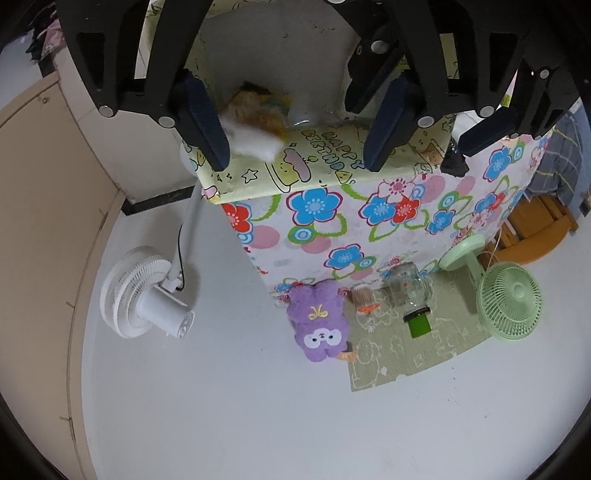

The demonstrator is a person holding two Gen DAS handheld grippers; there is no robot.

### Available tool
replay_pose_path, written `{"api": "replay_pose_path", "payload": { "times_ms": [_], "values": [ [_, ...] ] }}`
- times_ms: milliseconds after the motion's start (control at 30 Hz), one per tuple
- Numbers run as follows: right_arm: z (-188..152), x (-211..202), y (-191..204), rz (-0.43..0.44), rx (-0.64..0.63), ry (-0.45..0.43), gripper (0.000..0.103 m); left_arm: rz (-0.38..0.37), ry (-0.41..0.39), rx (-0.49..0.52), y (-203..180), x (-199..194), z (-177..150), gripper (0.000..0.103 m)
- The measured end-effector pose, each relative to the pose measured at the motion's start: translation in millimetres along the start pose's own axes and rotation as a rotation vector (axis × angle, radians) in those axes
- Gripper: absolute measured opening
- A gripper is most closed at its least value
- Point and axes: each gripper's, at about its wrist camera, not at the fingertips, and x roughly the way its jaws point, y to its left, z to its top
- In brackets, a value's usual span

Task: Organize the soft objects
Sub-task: 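Lower both cups into the box and open both tools, then lift both tools out of the box and back over the table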

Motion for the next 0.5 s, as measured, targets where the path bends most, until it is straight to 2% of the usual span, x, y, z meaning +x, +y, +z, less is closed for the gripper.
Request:
{"api": "replay_pose_path", "payload": {
  "times_ms": [100,333,500],
  "values": [
    [0,-7,3,-0.007,-0.009,-0.015,0.084,-0.002,-0.014,-0.007,1,-4,0,0.103],
    [-2,-24,9,-0.016,-0.018,-0.043,0.092,0.001,-0.047,-0.009,5,-22,-4,0.103],
    [-4,-39,14,-0.016,-0.02,-0.066,0.094,-0.007,-0.067,-0.004,7,-37,-8,0.103]
  ]
}}
